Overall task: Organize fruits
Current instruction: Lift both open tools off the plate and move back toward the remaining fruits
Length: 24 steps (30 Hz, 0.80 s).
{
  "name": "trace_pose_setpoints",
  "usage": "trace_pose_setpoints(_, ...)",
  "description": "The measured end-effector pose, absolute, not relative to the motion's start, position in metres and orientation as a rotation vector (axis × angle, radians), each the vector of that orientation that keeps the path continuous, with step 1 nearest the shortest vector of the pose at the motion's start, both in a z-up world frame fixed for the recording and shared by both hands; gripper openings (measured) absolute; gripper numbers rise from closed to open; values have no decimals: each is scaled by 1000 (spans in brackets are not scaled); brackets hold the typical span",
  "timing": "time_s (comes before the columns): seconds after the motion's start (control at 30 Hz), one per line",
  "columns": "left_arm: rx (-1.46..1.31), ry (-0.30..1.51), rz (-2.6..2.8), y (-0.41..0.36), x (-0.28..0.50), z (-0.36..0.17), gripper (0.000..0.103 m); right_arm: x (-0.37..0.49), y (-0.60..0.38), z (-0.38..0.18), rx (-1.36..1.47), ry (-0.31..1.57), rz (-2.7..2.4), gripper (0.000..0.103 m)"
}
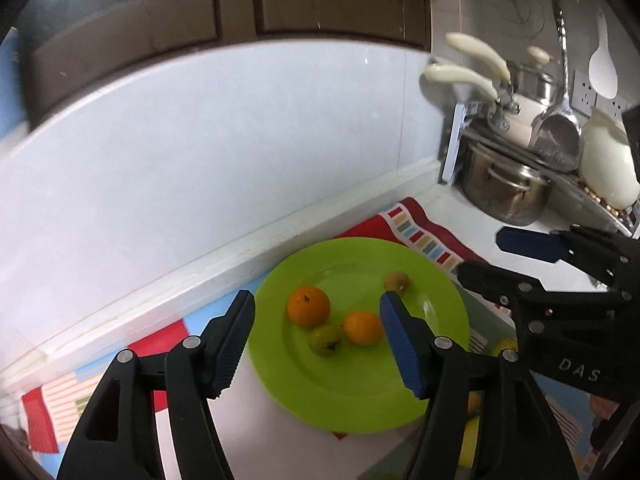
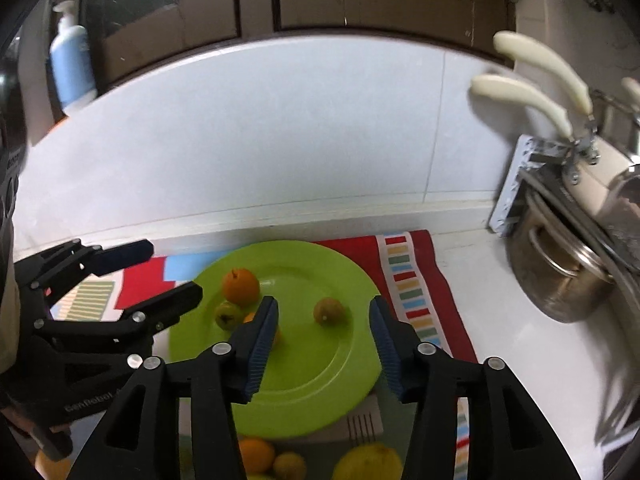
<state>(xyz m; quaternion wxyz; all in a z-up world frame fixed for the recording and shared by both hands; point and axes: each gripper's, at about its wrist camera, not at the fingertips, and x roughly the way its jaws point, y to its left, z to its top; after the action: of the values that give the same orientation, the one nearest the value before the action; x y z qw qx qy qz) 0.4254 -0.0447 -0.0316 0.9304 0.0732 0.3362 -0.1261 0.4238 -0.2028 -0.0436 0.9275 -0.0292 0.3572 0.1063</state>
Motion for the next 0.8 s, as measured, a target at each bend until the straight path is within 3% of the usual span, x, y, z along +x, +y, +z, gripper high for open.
trace_pose_setpoints(0.23, 136, 638, -244, -36, 381, -8, 71, 375, -205, -20, -50, 677, 189, 52)
trace_pose_setpoints(0.67, 125, 560, -263, -14, 301, 17, 82, 290, -198, 5, -31, 601, 141, 78)
trace_pose_setpoints(0.8, 138, 539, -282, -11, 286, 18, 84, 272, -195, 5, -24, 590, 128, 78)
